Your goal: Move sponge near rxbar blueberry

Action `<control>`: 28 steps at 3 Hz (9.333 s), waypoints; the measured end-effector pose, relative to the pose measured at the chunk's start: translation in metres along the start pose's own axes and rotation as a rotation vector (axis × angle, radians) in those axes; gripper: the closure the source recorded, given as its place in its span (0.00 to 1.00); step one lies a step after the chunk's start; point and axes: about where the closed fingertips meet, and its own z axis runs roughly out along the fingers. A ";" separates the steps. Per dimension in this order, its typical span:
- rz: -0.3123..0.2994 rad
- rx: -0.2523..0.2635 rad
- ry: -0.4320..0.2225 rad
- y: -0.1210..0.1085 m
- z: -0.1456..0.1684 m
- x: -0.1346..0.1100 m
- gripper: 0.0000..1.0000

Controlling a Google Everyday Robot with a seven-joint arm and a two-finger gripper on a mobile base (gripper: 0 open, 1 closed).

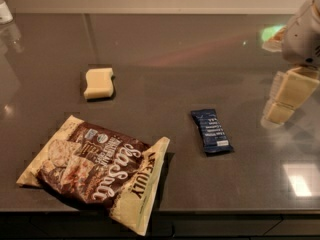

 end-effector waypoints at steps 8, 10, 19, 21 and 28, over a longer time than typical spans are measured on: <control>0.001 -0.125 -0.381 -0.074 0.171 -0.277 0.00; 0.027 -0.165 -0.427 -0.057 0.210 -0.324 0.00; 0.062 -0.160 -0.458 -0.043 0.122 -0.236 1.00; 0.146 -0.117 -0.390 -0.035 0.110 -0.138 1.00; 0.289 -0.099 -0.325 -0.055 0.118 -0.043 0.00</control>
Offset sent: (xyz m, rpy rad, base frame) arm 0.0945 0.0919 -0.0292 0.2219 0.0237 0.0573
